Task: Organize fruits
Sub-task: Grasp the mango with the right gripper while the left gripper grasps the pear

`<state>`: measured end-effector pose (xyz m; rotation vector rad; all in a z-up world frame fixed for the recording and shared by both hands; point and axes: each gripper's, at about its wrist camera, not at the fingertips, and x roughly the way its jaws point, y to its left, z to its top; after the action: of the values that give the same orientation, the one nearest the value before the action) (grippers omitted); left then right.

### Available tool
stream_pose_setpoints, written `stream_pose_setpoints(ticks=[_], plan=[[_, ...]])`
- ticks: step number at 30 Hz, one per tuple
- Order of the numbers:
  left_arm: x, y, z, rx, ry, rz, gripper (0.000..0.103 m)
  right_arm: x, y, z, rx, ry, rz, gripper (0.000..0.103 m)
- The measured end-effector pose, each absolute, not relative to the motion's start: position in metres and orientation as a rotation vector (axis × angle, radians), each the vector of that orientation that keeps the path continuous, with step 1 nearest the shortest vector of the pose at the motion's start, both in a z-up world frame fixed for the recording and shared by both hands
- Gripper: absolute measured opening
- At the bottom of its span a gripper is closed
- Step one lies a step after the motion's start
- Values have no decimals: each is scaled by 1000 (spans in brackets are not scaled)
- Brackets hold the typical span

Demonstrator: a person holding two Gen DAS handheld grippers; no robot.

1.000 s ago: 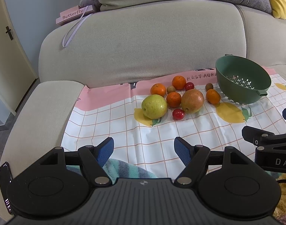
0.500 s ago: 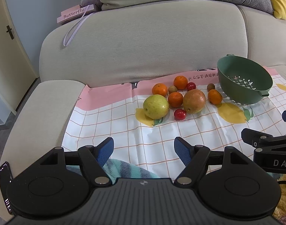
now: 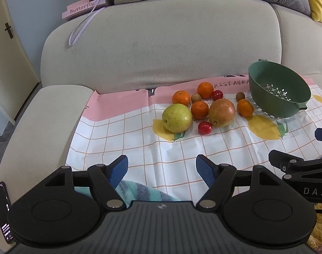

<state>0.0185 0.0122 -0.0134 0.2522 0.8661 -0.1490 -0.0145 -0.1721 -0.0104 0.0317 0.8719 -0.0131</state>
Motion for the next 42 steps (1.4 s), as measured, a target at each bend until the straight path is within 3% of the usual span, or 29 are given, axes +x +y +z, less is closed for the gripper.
stream_pose_setpoints(ticks=[8, 16, 18, 32, 42], plan=[[42, 13, -15, 263, 873, -180, 86, 4, -174, -16, 41, 848, 10, 98], [73, 10, -22, 245, 877, -314, 81, 37, -173, -35, -12, 865, 64, 80], [81, 6, -27, 249, 884, -329, 81, 46, -174, -41, -1, 869, 91, 71], [152, 4, -66, 316, 973, -339, 81, 131, -177, -76, 265, 1000, 108, 70], [178, 12, -94, 295, 1004, -387, 82, 164, -163, -98, 267, 1057, 37, 72]])
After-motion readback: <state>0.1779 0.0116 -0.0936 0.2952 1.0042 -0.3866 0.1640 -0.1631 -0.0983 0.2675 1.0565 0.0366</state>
